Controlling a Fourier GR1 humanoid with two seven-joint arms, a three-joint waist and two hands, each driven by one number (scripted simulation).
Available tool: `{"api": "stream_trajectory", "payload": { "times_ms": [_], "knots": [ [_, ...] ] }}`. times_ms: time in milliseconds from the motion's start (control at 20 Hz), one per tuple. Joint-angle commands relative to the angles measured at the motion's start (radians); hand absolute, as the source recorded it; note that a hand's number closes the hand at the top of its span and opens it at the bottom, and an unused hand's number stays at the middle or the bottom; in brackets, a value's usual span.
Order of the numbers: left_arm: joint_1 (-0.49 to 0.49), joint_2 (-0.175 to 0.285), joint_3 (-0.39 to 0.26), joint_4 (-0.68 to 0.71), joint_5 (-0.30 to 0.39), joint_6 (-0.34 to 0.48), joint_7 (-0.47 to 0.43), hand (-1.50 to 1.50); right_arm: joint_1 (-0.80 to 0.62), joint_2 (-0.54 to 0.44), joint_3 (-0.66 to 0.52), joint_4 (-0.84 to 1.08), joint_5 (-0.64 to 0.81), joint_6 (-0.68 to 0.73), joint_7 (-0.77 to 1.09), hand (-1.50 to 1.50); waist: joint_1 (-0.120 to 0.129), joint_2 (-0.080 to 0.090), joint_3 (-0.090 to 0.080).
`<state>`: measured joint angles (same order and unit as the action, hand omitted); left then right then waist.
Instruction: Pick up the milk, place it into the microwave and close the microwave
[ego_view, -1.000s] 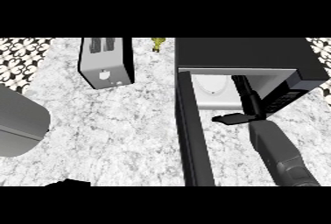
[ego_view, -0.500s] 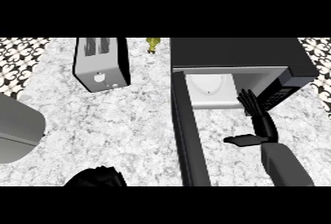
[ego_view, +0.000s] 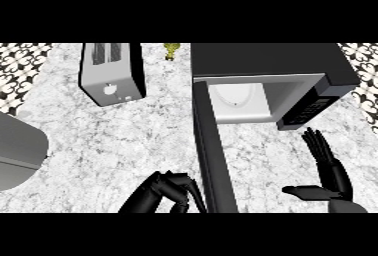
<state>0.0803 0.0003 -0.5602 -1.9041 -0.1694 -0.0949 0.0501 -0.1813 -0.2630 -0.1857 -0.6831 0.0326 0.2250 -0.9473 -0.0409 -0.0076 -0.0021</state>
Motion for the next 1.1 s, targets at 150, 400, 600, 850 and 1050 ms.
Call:
{"api": "stream_trajectory", "payload": {
  "times_ms": [150,400,600,850,1050],
  "knots": [
    [-0.197,0.000,-0.141,0.349,-0.016,0.144,-0.063,1.50,0.210,-0.044,0.019,-0.247,-0.060,0.109,-0.037,-1.50,-0.011,0.006,0.000],
    [-0.339,0.000,-0.142,0.575,0.055,0.226,-0.117,1.50,0.348,-0.089,0.052,-0.437,-0.077,0.132,-0.033,-1.50,-0.019,0.009,-0.001],
    [-0.376,0.000,-0.272,0.721,0.093,0.419,-0.278,1.50,0.320,-0.138,0.043,-0.501,-0.161,0.209,0.018,-1.50,-0.026,0.014,-0.001],
    [-0.465,0.000,-0.320,0.791,0.228,0.552,-0.354,1.50,0.367,-0.176,0.065,-0.669,-0.247,0.255,0.099,-1.50,-0.055,0.016,-0.004],
    [-0.544,0.000,-0.339,0.875,0.336,0.570,-0.379,1.50,0.403,-0.220,0.063,-0.773,-0.320,0.286,0.157,-1.50,-0.076,0.020,-0.004]
  ]
}}
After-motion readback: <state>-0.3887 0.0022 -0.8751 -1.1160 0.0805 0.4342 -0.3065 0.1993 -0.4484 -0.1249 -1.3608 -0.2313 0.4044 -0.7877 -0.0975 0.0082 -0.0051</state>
